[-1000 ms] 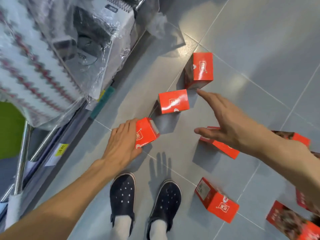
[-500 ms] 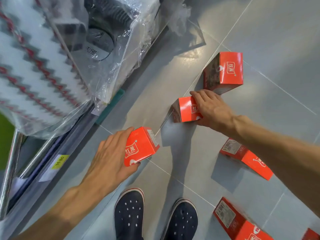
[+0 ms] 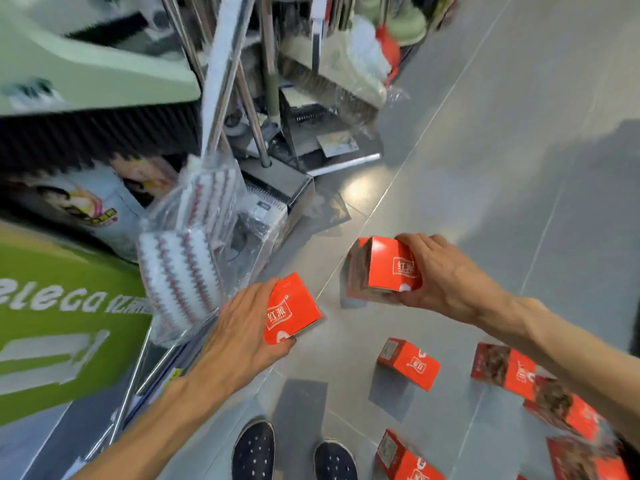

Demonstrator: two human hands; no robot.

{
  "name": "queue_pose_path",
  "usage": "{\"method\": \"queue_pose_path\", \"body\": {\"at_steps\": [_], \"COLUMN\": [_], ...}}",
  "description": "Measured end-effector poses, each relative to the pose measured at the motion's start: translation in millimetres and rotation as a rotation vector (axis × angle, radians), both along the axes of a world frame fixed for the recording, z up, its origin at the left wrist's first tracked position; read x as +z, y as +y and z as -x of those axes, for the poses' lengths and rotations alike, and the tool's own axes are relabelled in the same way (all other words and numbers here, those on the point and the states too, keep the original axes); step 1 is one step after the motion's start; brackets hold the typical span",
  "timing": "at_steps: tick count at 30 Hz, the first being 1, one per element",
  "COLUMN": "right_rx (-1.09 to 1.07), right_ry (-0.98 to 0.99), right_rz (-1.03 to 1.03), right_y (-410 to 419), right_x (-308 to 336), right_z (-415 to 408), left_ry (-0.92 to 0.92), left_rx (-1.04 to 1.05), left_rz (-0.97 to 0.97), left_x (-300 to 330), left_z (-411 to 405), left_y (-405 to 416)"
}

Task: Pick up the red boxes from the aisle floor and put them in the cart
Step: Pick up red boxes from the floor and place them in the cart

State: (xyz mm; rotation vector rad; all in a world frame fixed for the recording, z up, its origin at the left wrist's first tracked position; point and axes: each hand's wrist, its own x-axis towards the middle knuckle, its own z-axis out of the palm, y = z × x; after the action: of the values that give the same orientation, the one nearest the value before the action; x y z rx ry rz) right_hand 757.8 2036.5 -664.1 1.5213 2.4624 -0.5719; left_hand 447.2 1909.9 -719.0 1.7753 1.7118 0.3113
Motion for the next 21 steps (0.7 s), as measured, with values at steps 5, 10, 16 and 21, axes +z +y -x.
{"method": "queue_pose_path", "body": {"at_steps": [5, 10, 16, 21], "right_rx": [-0.013, 0.034, 0.246, 0.473], "right_ry": [0.069, 0.157, 0.238, 0.287], "right_rz": [-0.121, -0.159, -0.195, -0.171], "right_y": [13, 7, -46, -123], "right_x": [209, 398, 559, 627], "right_z": [-11, -3, 59, 147], "left_ry": [0.032, 0.08, 0.061, 0.111], "left_rx": [-0.099, -0.088, 0.175, 0.418], "left_rz": [-0.144, -0.229, -0.263, -0.239], "left_x": [183, 357, 527, 607], "left_z": [-2, 11, 46, 95], "left_y": [38, 22, -82, -212]}}
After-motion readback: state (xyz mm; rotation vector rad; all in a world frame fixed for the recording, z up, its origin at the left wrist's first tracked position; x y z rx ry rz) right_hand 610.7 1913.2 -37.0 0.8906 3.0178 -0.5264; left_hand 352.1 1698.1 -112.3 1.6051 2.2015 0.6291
